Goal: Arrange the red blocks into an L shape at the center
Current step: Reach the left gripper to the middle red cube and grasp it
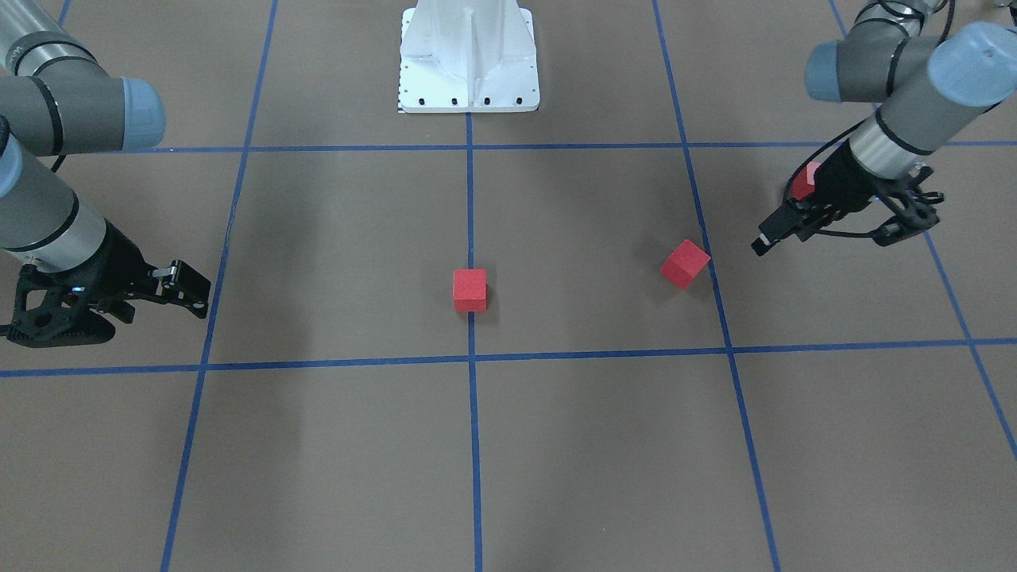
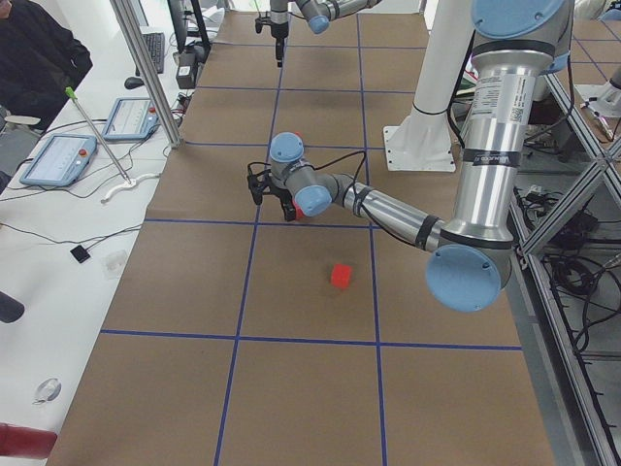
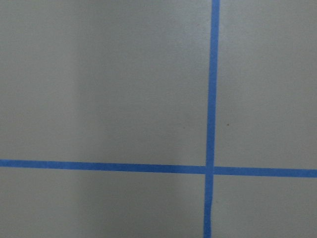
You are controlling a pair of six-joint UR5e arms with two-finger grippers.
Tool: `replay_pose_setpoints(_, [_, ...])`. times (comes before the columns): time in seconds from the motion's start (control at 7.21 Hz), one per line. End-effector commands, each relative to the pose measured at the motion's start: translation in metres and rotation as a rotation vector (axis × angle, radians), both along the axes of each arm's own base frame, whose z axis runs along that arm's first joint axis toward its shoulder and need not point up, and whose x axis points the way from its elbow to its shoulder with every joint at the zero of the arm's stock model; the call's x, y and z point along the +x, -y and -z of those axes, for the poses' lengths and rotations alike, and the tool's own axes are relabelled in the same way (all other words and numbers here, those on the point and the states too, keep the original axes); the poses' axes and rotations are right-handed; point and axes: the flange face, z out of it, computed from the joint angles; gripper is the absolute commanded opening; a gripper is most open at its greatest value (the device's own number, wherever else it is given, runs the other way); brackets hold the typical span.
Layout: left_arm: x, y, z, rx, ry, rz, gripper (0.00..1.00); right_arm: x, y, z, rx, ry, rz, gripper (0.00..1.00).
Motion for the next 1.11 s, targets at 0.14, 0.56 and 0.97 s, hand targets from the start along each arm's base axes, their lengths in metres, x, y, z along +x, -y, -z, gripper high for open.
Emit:
replay_pose_setpoints(0.14, [0.089,-0.012,0.041,-0.236,0.084,0.034,0.99,0.014,-0.002,-0.017,-0.014,-0.011,-0.008,1.00])
replay_pose_setpoints(0.56, [0.112,-0.014,0.022,-0.267,0.156,0.035,0.99,0.017,-0.005,-0.019,-0.012,-0.015,-0.014,1.00])
replay_pose_setpoints(0.97, [0.127,-0.002,0.013,-0.290,0.176,0.040,0.99,0.018,-0.006,-0.019,-0.011,-0.015,-0.014,1.00])
